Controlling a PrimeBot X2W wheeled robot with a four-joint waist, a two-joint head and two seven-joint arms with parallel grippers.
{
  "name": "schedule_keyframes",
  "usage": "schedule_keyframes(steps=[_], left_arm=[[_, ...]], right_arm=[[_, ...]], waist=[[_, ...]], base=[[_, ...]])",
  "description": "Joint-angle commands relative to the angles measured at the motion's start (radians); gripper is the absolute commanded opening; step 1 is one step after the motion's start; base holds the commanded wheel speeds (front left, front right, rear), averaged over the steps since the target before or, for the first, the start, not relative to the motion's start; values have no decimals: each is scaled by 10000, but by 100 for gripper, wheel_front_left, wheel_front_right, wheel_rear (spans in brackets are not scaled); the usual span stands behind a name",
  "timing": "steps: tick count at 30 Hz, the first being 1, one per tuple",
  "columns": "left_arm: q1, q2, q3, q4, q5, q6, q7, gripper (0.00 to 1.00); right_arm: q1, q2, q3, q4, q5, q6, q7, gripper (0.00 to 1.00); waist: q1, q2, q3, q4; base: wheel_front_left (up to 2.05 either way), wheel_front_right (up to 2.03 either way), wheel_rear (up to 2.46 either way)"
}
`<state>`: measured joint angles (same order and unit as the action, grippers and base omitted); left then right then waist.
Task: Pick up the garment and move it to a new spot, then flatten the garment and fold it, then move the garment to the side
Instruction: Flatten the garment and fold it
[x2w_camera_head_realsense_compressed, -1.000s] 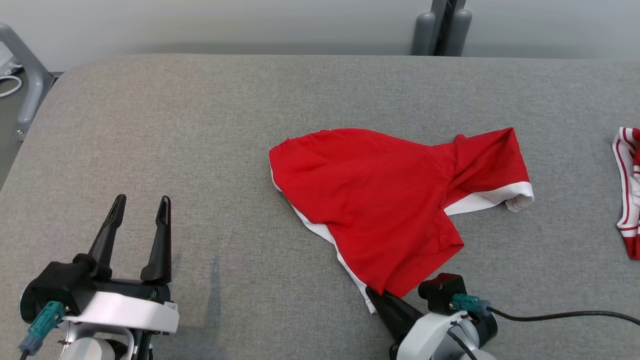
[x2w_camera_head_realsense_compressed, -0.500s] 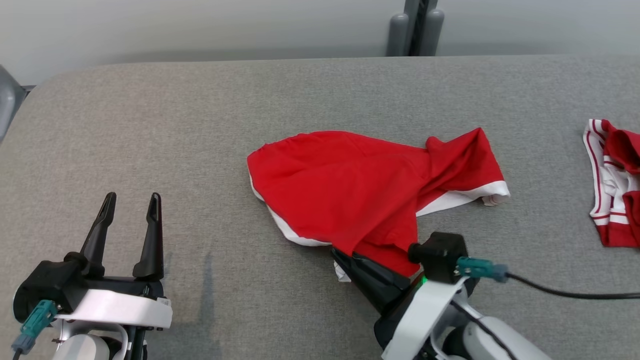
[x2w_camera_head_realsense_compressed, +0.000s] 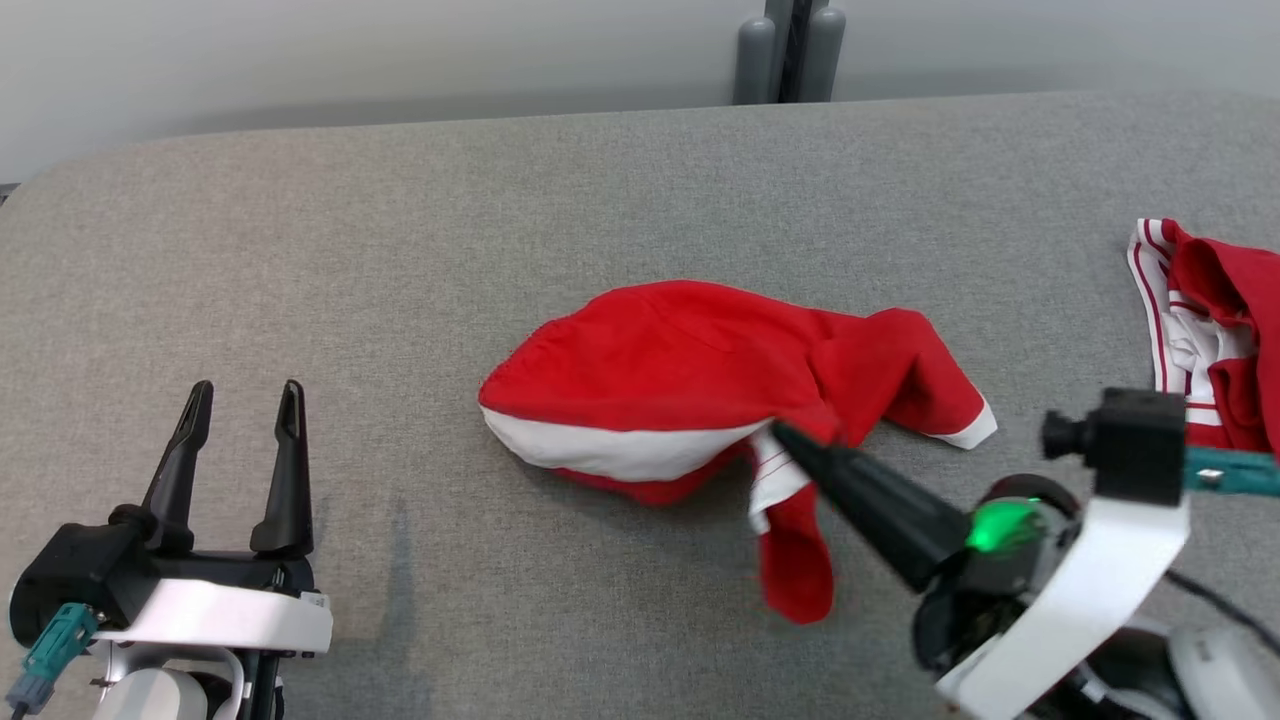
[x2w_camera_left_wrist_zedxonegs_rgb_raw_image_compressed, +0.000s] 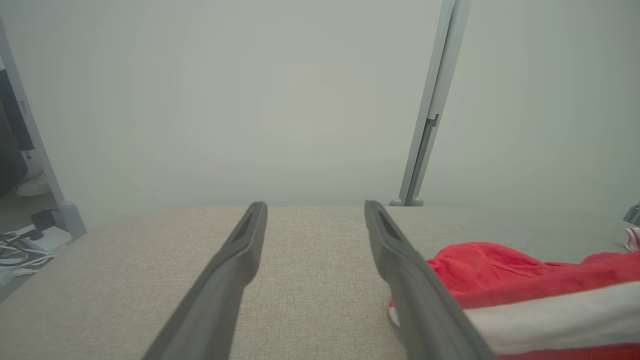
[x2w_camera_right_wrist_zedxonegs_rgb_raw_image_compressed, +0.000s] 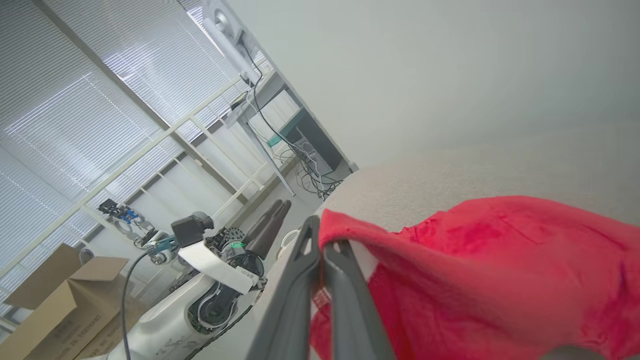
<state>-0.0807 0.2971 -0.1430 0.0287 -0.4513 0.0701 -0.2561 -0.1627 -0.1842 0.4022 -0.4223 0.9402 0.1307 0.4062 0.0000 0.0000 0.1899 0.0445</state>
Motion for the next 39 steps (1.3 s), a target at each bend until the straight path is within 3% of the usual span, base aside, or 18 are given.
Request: schedule_keyframes(steps=[1,7,11,18,22,23,24,25,26,32,39], left_arm=[[-46,7,30,-32,-28,-63,-41,100],[-272,-59,5,-3,-5,-133,-56,100],[-445,-94,-56,49,49,-208,-64,100],[-829,-210,-166,168,113,-354,-67,100],[-1001,-295,-184,259,188,-443,-74,100],[-1018,-316,-193,280,198,-468,-74,100],[-1048,-337,-200,306,206,-492,-75,100],[-1091,-354,-196,324,216,-517,-75,100],[-1115,-363,-185,341,240,-517,-76,100],[-907,-416,-113,429,311,-545,-77,100],[-654,-382,1,434,387,-422,-71,100]], right_arm=[[178,51,-397,68,185,0,141,0],[-27,205,-2719,1786,283,0,663,0],[-636,139,-3641,3512,123,0,735,0],[-1786,-715,-3619,6157,-900,0,-171,0],[-2408,-1339,-2824,7360,-1233,0,-1188,0],[-2494,-1419,-2659,7560,-1207,0,-1400,4],[-2550,-1449,-2512,7739,-1117,0,-1611,38],[-2588,-1484,-2372,7866,-1059,0,-1830,92],[-2593,-1528,-2241,7989,-996,0,-2026,100],[-2124,-1870,-1871,8532,-700,0,-3194,100],[-1560,-2089,-2314,8696,-768,0,-4448,100]], waist=[[0,0,52,-17],[0,0,352,-40],[0,0,621,-10],[0,0,1057,173],[0,0,1236,196],[0,0,1250,191],[0,0,1252,184],[0,0,1241,172],[0,0,1213,150],[0,0,875,-55],[0,0,465,-289]], base=[[0,0,0],[0,0,0],[0,0,0],[0,0,0],[0,0,0],[0,0,0],[0,0,0],[0,0,0],[0,0,0],[0,0,0],[0,0,0]])
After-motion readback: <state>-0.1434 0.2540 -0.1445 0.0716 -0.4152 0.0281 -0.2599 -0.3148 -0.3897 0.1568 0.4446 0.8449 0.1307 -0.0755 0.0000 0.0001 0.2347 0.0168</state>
